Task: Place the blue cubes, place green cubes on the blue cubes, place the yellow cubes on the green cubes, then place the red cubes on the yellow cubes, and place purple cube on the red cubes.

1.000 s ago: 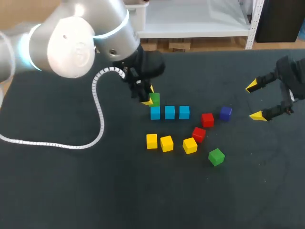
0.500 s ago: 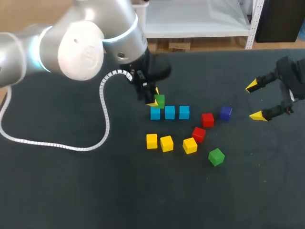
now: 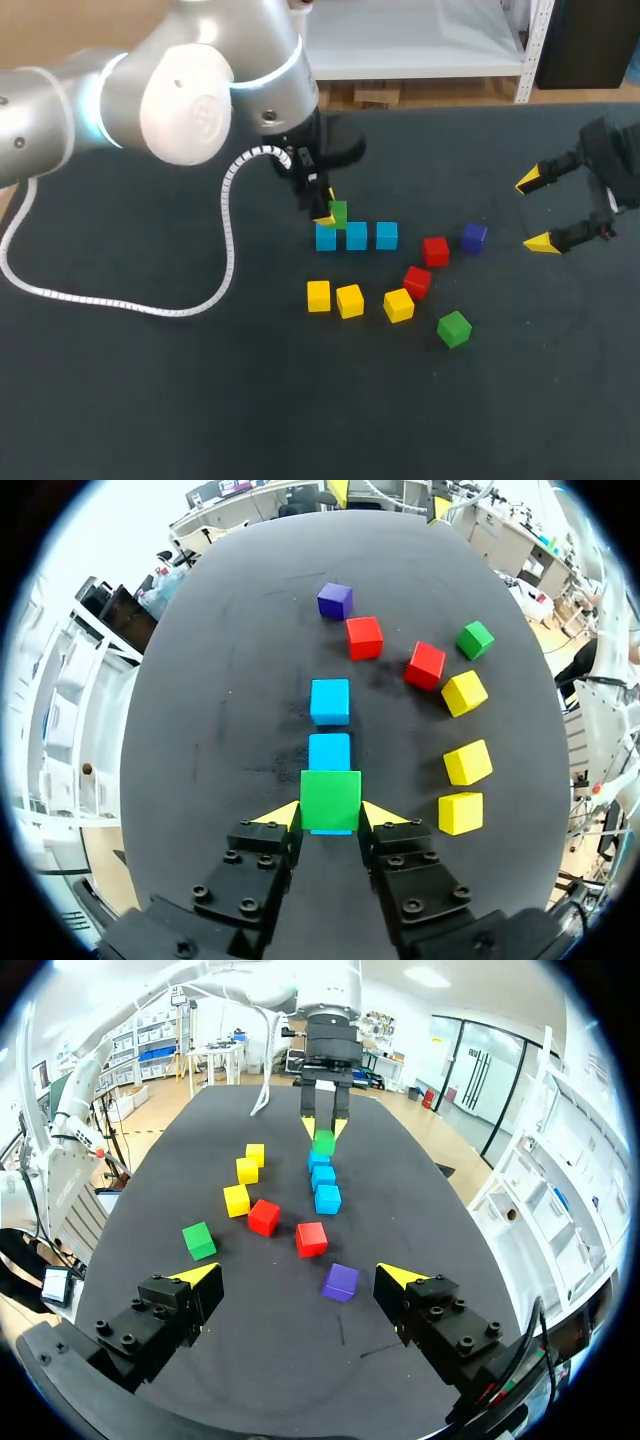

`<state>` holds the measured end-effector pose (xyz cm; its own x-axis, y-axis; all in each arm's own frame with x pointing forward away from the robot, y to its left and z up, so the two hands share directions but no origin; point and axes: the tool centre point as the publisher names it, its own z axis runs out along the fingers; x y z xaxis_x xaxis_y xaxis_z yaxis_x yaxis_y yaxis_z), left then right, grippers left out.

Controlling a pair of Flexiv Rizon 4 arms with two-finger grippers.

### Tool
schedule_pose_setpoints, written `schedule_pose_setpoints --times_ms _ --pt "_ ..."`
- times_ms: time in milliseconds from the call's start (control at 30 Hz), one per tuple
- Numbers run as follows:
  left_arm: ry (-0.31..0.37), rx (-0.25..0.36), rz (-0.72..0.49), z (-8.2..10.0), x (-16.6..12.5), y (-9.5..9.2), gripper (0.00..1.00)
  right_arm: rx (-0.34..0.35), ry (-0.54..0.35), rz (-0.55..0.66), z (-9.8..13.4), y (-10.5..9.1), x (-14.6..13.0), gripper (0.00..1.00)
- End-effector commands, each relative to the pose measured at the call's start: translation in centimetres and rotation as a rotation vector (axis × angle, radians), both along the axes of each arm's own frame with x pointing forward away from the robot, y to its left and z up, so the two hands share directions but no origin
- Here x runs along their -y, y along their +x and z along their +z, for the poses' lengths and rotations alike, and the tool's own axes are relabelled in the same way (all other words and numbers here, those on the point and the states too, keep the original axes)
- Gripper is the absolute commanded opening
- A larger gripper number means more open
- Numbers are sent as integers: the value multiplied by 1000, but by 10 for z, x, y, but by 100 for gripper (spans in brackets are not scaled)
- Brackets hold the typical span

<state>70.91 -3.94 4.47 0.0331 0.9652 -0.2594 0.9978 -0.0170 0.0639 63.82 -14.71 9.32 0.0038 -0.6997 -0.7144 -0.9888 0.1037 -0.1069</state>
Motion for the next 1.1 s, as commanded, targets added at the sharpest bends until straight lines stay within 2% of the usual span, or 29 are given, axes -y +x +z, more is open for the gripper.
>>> schedule_pose_setpoints --times_ms 33,600,1100 --pt "15 -21 16 -2 6 4 0 1 2 1 -1 1 0 100" --pt "28 -40 48 -8 3 3 0 1 2 1 -1 1 0 100" --pt "11 -55 47 -10 10 -1 0 1 2 1 -1 1 0 100"
